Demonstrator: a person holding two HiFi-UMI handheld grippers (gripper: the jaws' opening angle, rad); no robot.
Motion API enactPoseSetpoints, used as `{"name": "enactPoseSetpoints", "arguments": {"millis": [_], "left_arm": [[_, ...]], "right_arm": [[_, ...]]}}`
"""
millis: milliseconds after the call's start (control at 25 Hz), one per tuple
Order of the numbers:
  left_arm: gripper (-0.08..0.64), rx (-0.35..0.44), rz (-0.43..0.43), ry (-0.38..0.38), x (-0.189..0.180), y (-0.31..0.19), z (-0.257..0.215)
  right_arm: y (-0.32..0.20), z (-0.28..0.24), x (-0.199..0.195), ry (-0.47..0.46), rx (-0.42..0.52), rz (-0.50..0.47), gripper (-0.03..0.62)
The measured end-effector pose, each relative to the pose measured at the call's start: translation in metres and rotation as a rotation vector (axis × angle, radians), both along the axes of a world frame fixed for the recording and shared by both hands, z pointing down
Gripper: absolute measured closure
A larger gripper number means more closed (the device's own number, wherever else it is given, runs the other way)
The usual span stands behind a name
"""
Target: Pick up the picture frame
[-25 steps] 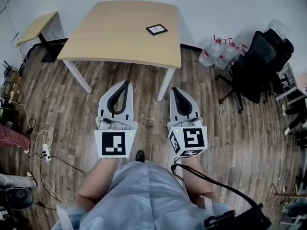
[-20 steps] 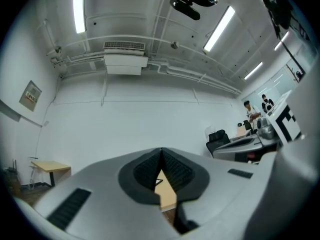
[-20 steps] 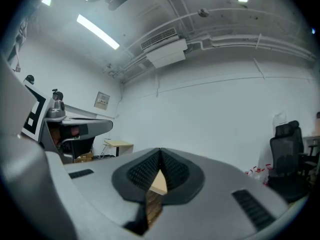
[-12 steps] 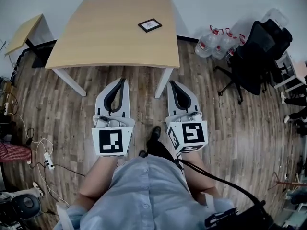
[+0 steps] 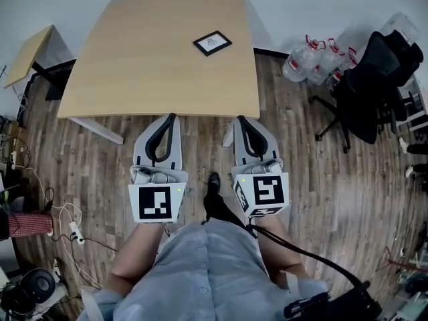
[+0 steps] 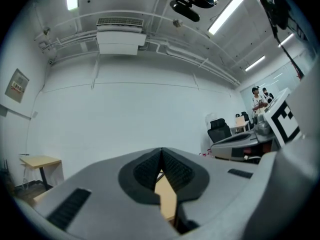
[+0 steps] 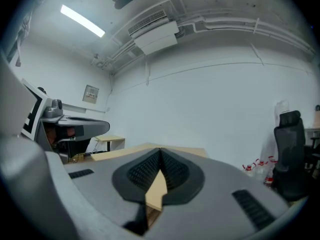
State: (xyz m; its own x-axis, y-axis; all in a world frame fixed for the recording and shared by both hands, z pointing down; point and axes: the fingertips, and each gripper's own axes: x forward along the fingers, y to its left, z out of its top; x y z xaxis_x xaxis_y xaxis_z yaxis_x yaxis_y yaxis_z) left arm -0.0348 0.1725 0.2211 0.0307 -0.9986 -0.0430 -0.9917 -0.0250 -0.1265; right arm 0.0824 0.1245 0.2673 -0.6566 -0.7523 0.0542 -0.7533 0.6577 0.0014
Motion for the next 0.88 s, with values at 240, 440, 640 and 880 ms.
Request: {"name": "enactPoseSetpoints", "arguments": {"millis": [240, 440, 640, 880], "left_arm": [[0.558, -0.007, 0.009, -0.018, -0.019, -0.084, -0.001], [0.558, 0.008, 0.005, -0.037, -0.031, -0.14, -0.01], [0.558, 0.025, 0.018, -0.046, -0.04, -0.178, -0.016], [0.558, -0.019, 0.05, -0.03, -0.079, -0.232, 0.013]], "right_arm": [[-0.087, 0.0, -0.019, -0.006, -0.007, -0.009, 0.592], [-0.145, -0.015, -0.022, -0.011, 0.022, 0.001, 0.592], [-0.183, -0.015, -0.033, -0.004, 0.019, 0.006, 0.592], [-0.231, 0.002, -0.063, 0.013, -0.003, 0.043, 0.592]]}}
